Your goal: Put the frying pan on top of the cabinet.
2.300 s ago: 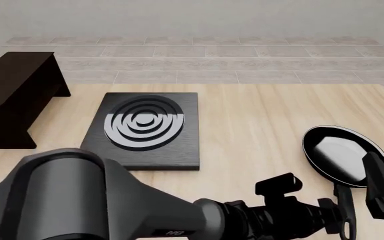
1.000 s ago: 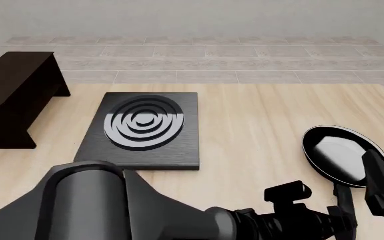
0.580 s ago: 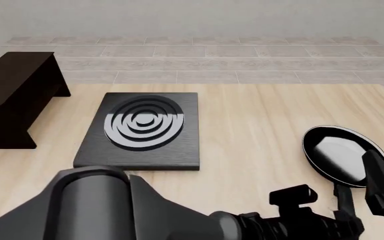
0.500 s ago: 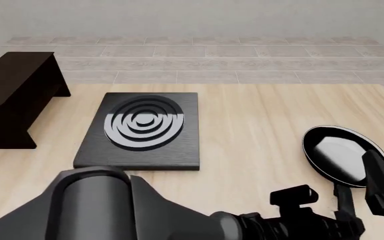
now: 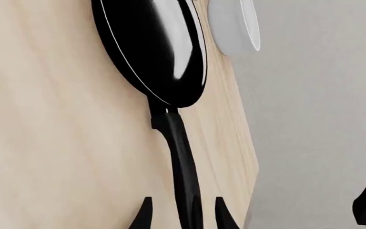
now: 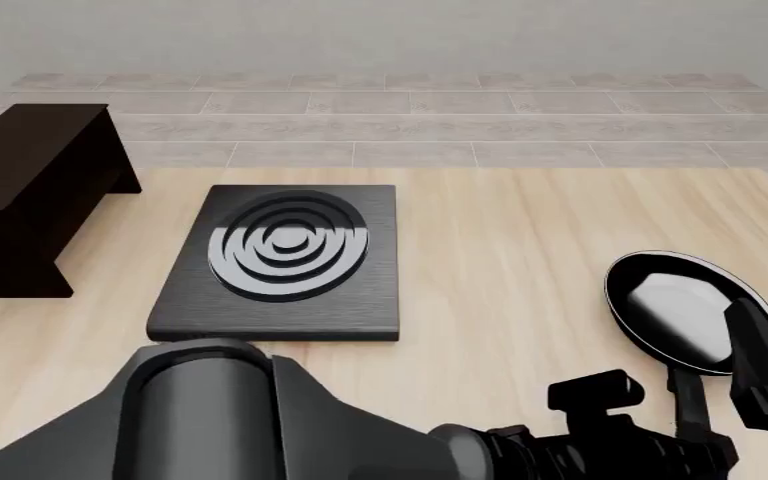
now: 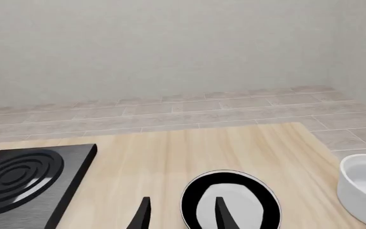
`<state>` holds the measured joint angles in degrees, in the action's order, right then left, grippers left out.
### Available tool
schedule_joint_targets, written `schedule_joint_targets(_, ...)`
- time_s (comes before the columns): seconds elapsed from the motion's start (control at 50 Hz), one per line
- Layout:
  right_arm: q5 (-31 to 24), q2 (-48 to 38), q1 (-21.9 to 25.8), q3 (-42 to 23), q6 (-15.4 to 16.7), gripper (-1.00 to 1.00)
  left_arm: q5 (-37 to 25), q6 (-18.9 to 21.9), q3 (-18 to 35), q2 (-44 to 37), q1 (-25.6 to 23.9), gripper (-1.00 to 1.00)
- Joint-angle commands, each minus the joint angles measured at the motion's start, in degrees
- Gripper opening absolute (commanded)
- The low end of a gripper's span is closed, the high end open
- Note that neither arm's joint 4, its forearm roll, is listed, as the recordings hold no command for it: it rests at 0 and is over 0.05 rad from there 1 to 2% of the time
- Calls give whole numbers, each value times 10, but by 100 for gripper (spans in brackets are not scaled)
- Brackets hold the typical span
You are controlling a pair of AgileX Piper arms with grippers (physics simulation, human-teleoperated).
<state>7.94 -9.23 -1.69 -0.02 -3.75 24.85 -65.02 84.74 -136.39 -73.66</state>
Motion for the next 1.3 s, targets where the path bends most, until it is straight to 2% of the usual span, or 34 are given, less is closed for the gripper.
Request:
schedule_joint_targets(0.02, 0, 0, 0, 0, -2, 100, -6, -12, 16, -23, 1, 100)
schedule_joint_targets(0.76, 14, -17, -2, 0, -5, 100, -1, -18, 55, -65, 3, 100)
schedule_joint_targets(0.78, 15, -19, -2, 0, -5, 100, -7, -13, 58, -66, 6, -100)
schedule_joint_targets(0.82, 16, -19, -3, 0, -5, 100, 4, -12, 50, -63, -6, -100)
schedule_joint_targets(1.3, 11, -14, -1, 0, -2, 100, 14, -5, 11, -23, 11, -100)
